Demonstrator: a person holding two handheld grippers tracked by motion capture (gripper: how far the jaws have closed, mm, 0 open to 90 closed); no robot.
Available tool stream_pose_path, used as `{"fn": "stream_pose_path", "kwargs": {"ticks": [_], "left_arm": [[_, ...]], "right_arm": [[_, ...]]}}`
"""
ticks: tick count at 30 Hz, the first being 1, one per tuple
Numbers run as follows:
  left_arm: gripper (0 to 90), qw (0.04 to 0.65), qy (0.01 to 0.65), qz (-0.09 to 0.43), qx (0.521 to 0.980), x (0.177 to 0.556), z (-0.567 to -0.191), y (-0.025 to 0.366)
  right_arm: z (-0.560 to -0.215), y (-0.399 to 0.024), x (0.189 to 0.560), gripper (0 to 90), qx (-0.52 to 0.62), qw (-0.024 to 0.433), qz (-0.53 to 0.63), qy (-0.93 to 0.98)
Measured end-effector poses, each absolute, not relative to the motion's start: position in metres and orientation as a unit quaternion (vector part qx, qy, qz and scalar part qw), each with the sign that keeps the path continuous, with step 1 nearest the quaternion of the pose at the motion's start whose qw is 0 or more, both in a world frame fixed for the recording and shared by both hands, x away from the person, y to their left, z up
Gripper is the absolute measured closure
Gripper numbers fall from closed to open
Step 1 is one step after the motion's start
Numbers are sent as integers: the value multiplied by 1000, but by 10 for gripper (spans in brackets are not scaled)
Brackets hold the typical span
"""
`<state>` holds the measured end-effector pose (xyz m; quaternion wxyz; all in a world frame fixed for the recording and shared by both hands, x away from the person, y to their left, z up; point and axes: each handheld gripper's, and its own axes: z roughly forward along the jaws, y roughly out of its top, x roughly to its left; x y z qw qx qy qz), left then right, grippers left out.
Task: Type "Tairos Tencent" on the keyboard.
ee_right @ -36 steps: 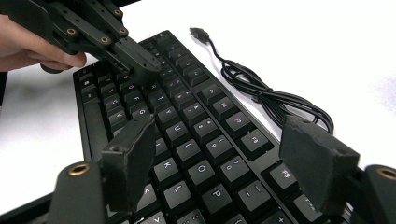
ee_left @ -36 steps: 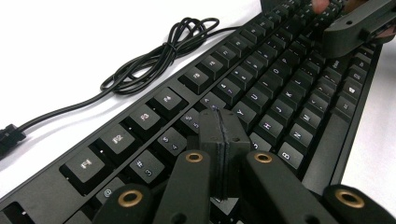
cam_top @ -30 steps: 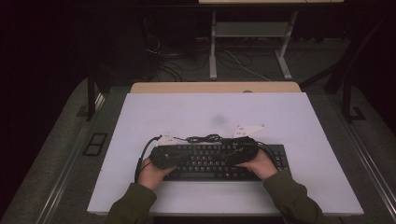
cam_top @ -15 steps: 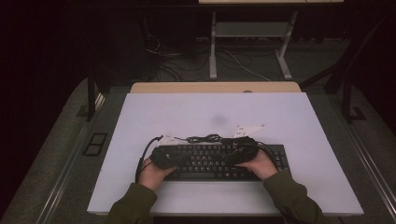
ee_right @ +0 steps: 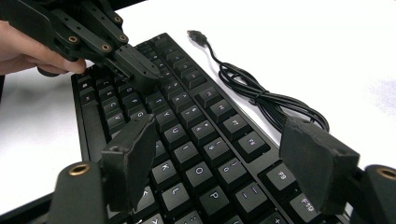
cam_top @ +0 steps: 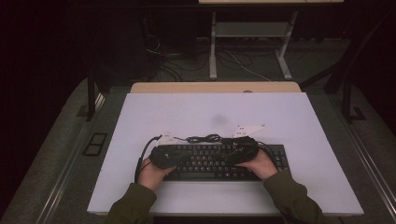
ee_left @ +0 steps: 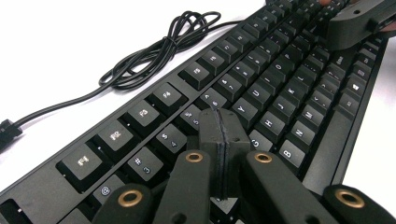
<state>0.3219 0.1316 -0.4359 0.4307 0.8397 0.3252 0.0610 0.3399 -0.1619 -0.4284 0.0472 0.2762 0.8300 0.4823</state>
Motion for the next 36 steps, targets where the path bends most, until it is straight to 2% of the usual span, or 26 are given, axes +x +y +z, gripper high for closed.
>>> {"fn": "stream_pose_path", "kwargs": {"ticks": [10,20,36], "left_arm": [[869,444,328,65,831,320,-430,135],[780,455,327,68,826,317,-427,137],[435,465,326,81,819,312,-426,145]], "right_arm": [[-428,-162,340,268,276,48,483,830],[-428,-162,339,268,276,48,482,830],[-427,-161,338,303,274,48,484,830]]}}
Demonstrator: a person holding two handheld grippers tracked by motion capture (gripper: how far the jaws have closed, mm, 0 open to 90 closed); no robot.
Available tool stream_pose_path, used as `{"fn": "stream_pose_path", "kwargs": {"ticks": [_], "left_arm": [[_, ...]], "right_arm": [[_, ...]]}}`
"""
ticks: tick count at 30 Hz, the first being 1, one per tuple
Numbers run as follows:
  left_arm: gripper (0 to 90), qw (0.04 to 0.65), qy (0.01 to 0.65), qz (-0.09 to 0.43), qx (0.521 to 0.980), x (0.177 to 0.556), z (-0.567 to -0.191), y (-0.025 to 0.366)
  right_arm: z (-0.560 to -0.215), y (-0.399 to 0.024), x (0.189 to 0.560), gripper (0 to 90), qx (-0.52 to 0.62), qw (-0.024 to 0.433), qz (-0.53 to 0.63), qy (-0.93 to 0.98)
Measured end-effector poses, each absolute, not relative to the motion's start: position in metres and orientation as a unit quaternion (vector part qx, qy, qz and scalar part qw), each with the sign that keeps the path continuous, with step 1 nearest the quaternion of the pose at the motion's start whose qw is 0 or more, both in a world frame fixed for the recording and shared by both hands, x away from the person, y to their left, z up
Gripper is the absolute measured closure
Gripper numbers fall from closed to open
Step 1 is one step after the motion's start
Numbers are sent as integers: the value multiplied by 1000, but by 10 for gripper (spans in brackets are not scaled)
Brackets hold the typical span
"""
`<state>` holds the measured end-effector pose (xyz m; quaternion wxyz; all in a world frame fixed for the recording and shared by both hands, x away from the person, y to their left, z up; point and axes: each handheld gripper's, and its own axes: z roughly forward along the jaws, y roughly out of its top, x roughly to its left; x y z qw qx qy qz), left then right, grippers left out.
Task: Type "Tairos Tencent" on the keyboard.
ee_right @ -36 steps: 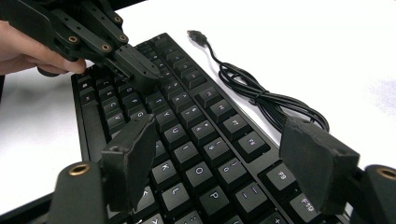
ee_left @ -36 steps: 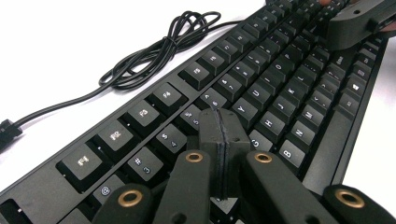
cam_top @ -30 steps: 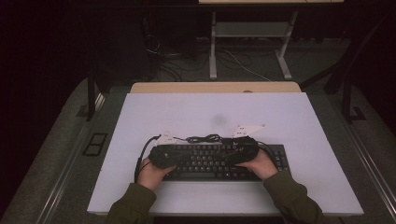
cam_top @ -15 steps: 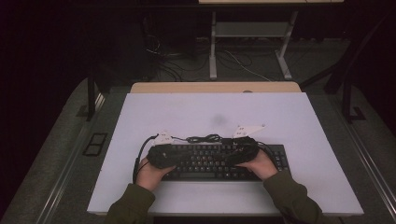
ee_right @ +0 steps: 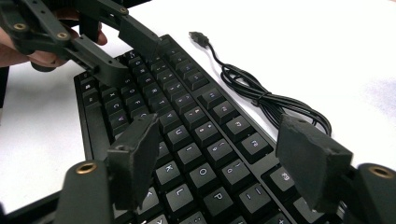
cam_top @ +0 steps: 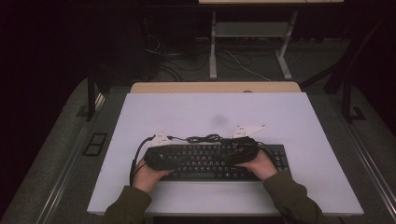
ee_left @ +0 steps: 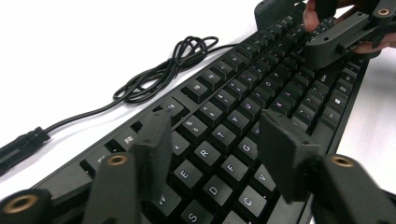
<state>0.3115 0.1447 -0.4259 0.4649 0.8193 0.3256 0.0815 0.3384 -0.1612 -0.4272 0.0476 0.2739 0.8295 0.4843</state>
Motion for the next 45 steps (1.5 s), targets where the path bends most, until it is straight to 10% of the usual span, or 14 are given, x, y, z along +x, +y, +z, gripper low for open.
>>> {"fn": "stream_pose_path", "kwargs": {"ticks": [31,45], "left_arm": [[181,478,325,95,810,303,-430,168],[181,478,327,95,810,303,-430,169]], "right_arm": [[-435,-149,334,882,255,34,456,852],[-438,-147,335,894,259,36,439,859]]}}
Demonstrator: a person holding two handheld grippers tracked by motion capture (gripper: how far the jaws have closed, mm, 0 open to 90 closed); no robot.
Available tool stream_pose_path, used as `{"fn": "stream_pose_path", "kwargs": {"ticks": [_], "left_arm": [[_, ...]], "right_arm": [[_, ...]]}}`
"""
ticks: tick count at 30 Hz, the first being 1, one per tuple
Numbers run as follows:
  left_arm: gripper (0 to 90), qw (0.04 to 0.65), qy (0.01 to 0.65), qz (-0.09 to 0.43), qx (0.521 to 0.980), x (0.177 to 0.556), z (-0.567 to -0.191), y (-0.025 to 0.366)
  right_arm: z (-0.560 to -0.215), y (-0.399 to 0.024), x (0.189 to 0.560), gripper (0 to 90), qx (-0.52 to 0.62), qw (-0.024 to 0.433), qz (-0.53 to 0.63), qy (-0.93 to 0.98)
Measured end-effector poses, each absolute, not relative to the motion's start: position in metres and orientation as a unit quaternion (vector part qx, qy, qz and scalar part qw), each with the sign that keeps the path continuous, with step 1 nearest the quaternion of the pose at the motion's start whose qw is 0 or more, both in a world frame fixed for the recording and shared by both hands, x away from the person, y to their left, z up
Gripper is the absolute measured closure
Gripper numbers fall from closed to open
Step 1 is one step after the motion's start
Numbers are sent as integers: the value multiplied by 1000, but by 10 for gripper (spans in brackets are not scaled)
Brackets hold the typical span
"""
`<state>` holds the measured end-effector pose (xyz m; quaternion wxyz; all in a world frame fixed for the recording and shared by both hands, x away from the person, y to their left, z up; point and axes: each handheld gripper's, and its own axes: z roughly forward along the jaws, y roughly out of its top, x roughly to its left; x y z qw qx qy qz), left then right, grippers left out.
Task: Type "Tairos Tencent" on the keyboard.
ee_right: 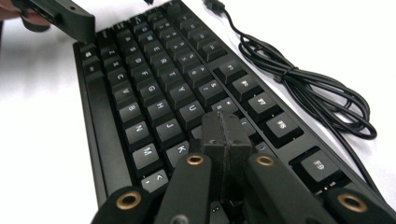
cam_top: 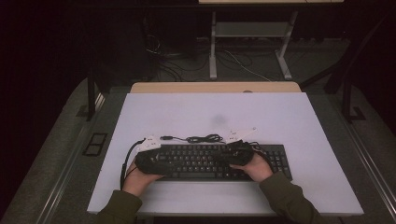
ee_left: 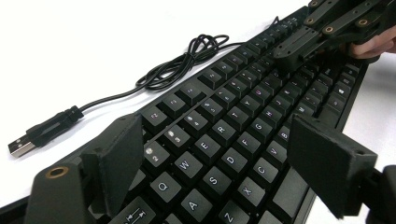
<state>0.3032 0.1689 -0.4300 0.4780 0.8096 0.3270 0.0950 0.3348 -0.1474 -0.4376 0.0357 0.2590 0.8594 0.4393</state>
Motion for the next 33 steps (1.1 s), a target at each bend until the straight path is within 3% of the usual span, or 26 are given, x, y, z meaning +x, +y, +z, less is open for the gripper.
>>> {"fn": "stream_pose_path", "kwargs": {"ticks": [33], "left_arm": [[182,480,326,99,808,303,-427,171]], "right_arm": [[-434,-148,335,894,264,35,436,860]]}}
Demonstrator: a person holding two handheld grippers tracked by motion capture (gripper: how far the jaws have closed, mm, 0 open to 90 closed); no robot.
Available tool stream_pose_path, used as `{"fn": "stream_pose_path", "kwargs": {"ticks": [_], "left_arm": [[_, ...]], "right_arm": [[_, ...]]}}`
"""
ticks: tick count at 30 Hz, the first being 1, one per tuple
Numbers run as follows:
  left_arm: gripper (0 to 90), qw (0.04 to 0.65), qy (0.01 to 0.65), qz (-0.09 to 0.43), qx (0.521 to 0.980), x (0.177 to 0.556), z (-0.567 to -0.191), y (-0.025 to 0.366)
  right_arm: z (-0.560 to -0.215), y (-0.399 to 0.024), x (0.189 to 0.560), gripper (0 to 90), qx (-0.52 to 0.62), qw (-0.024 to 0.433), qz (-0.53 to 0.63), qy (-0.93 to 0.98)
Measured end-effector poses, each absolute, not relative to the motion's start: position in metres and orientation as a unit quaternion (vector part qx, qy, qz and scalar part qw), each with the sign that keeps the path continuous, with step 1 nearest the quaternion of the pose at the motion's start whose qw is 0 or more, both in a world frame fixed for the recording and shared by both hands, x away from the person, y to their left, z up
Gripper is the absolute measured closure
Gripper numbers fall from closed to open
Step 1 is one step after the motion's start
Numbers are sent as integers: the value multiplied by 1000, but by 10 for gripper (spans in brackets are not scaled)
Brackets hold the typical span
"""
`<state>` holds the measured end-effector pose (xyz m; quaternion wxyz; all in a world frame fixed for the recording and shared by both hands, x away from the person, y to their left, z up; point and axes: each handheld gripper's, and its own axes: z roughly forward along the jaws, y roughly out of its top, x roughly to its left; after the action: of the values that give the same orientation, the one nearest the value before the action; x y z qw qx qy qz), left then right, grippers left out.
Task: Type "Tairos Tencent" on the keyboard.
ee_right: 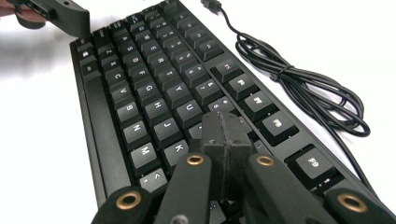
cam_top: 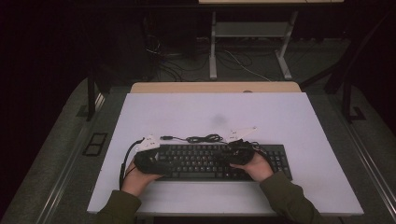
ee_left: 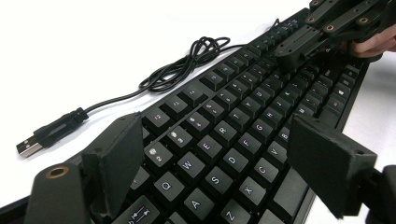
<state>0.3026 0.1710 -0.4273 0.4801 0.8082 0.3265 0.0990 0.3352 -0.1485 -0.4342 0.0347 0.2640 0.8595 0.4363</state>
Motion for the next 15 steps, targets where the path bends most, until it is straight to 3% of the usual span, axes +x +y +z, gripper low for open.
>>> {"fn": "stream_pose_path", "kwargs": {"ticks": [5,15], "left_arm": [[185,481,325,101,808,302,-427,172],[209,477,325,99,810,300,-425,174]], "right_arm": [[-432,-151,336,830,267,31,447,853],[-429,-159,340,600,276,22,464,841]]}}
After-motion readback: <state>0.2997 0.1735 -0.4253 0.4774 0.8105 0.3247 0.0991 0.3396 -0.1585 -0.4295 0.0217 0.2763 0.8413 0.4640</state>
